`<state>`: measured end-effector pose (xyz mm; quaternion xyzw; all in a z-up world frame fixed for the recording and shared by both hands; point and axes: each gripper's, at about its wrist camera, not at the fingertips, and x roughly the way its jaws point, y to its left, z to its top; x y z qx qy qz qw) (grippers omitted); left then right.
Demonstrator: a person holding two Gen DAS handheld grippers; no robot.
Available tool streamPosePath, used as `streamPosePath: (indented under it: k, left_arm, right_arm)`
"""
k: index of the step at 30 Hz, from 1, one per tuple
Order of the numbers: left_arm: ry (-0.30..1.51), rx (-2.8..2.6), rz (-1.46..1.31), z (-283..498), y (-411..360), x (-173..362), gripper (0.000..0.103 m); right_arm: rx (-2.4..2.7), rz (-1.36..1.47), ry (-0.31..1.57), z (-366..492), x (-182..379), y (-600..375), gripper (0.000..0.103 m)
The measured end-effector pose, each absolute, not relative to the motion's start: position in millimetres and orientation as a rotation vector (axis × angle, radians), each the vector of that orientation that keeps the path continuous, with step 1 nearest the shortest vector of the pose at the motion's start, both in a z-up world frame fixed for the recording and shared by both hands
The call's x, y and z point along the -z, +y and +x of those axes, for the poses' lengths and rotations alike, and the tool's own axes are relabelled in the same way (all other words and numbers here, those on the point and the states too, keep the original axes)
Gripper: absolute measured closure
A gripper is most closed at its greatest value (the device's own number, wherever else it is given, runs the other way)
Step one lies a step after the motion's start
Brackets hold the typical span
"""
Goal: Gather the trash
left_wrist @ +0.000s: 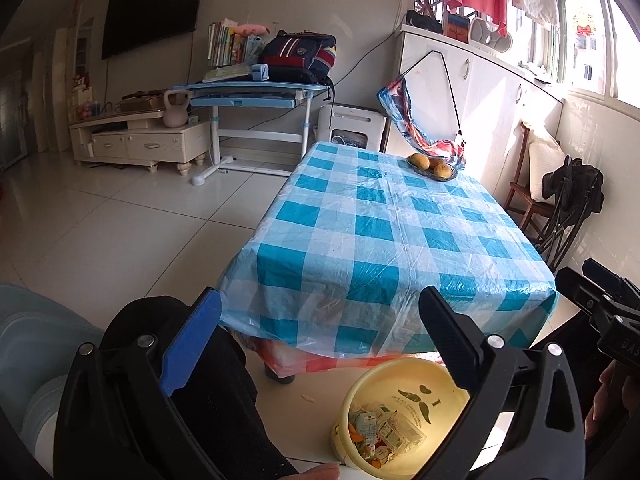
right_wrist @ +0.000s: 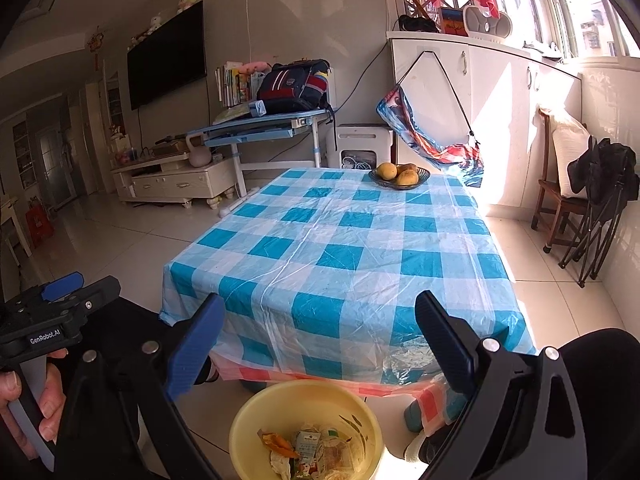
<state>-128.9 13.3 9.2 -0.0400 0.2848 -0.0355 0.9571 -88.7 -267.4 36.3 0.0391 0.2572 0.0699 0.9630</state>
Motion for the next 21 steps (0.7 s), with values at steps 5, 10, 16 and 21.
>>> streamPosePath:
  k: [5,10,16,21]
  left_arm:
    - [0.577,0.079,-0.054,-129.5,7.4,-9.6,0.007]
    - [0.577,0.076,-0.041,-129.0,4.8,-9.0,0.007]
    - [0.577,0.068,-0.035,-128.7,3.6,-8.0,0.007]
    - [0.576,0.062,-0.033,-128.4,3.8,-7.3,0.007]
  right_arm:
    - [-0.127,0.09,0.502,-89.6,-39.5,-270.8,0.011]
    - [-0.119,0.095,0.481,-91.2,-42.0,-272.8,0.01]
    - [-0.124,0.077,0.471,-92.1,-42.8,-269.6,0.01]
    - [-0.127,0.056,0.463,-92.9,-43.8,-265.0,0.009]
